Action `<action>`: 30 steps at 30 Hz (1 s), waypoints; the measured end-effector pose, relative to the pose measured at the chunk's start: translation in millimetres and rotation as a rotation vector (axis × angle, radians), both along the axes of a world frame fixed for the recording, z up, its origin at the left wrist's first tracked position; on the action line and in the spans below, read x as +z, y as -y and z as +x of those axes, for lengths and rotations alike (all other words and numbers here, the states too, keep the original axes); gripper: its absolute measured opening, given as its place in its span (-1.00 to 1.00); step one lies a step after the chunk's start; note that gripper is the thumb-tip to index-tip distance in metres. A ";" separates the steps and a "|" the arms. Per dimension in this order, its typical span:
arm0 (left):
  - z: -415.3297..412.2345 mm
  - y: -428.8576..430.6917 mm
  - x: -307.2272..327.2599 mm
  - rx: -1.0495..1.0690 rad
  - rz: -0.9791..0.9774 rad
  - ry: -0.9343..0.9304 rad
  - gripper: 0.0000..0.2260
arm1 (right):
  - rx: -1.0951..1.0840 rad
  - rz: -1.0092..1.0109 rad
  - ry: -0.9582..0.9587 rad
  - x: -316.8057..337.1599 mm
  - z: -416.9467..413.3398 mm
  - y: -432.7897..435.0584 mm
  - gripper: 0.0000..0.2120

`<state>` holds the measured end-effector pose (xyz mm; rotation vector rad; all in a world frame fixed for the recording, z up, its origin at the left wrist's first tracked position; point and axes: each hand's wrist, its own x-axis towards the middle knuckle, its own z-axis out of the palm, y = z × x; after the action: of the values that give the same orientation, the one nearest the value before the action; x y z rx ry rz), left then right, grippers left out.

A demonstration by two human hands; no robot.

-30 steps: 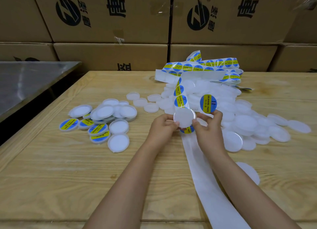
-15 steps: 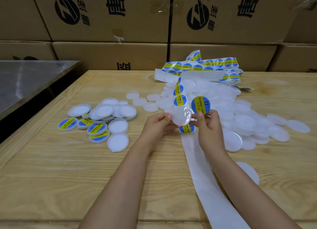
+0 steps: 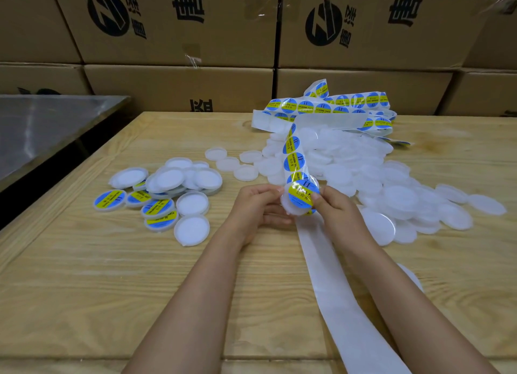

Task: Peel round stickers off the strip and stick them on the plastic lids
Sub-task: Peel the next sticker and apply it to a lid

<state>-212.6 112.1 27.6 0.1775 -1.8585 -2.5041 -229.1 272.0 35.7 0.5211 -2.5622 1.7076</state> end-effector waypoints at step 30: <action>1.1 -10.8 -2.3 0.093 -0.154 -0.056 -0.80 | -0.094 0.324 -0.210 -1.8 1.6 5.6 -0.79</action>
<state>-211.4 122.9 25.3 0.1845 -1.9624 -2.2705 -227.5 266.4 34.0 0.5458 -2.6683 1.1452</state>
